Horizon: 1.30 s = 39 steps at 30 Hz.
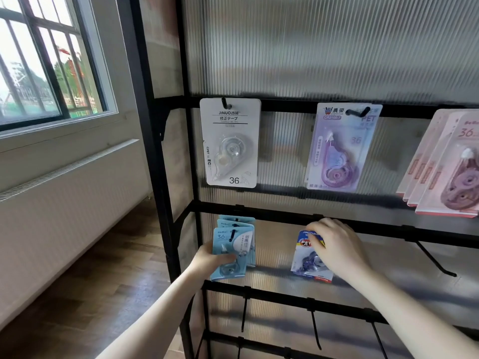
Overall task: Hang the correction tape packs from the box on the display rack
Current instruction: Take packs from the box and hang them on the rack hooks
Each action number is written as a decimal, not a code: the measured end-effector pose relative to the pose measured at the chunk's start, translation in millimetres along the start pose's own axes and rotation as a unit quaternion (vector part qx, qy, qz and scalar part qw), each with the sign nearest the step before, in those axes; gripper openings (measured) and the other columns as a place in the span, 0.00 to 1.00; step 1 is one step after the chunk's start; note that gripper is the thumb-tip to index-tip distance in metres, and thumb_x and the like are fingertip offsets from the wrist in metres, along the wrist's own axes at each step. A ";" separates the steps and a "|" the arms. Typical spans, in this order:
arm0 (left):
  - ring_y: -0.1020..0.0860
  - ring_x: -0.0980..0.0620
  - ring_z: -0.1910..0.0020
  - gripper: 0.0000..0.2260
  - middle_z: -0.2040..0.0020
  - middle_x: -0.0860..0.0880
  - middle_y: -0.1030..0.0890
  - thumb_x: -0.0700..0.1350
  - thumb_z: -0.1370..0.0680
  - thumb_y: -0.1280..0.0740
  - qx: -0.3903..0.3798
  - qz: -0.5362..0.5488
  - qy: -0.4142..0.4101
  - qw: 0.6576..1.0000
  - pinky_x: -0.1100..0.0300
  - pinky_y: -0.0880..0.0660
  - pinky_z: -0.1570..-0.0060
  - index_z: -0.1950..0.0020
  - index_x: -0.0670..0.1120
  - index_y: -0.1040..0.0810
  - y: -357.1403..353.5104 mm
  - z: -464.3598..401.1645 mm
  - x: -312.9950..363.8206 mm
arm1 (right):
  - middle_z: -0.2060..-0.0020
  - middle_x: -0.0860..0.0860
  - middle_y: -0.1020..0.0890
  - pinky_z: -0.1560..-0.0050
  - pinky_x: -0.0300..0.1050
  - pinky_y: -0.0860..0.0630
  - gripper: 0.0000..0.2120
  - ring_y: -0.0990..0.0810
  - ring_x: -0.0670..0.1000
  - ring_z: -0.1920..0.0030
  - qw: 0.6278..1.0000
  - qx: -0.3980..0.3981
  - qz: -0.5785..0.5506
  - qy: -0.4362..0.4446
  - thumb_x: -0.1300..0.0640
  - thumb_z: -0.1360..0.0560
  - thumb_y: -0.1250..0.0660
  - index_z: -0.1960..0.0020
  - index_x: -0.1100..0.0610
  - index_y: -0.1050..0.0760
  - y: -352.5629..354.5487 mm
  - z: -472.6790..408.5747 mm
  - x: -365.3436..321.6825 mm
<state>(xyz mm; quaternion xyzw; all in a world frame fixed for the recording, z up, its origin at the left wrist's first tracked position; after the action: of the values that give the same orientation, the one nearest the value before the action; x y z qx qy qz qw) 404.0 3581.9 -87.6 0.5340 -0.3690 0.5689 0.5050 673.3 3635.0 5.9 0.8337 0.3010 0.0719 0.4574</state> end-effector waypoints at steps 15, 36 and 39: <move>0.22 0.59 0.53 0.15 0.52 0.54 0.21 0.38 0.27 0.28 0.116 -0.101 -0.115 0.981 0.67 0.25 0.62 0.45 0.49 0.28 5.3 21.8 18.6 | 0.58 0.54 0.18 0.60 0.49 0.24 0.10 0.20 0.57 0.59 0.996 -0.005 0.079 0.027 0.56 0.31 0.26 0.51 0.58 0.19 9.8 17.0 -3.6; 0.35 0.50 0.30 0.32 0.28 0.47 0.34 0.46 0.26 0.31 0.170 -0.323 -0.061 0.929 0.59 0.35 0.39 0.24 0.47 0.40 -76.1 110.8 -43.4 | 0.47 0.59 0.20 0.51 0.52 0.22 0.27 0.20 0.60 0.49 0.993 -0.074 0.085 -0.041 0.52 0.32 0.25 0.36 0.62 0.26 5.9 139.3 73.2; 0.36 0.49 0.29 0.32 0.28 0.47 0.34 0.45 0.26 0.31 0.157 -0.362 -0.047 0.918 0.56 0.36 0.34 0.24 0.46 0.40 -112.9 128.8 -68.9 | 0.44 0.59 0.21 0.47 0.53 0.24 0.26 0.21 0.59 0.46 0.989 -0.118 0.065 -0.054 0.51 0.29 0.28 0.34 0.61 0.27 -1.9 177.6 97.2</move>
<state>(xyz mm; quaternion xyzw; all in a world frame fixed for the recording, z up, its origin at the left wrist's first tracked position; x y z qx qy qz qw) 538.1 3470.5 -148.3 0.7295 -0.0796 0.3721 0.5684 821.2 3563.2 -112.2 0.7942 0.2099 0.0913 0.5629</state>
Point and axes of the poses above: each hand's wrist, its own z-axis away from the middle knuckle, its own y-axis out of the back of the hand, x = y × z, the point moved 5 cm from there along -z, towards the middle knuckle
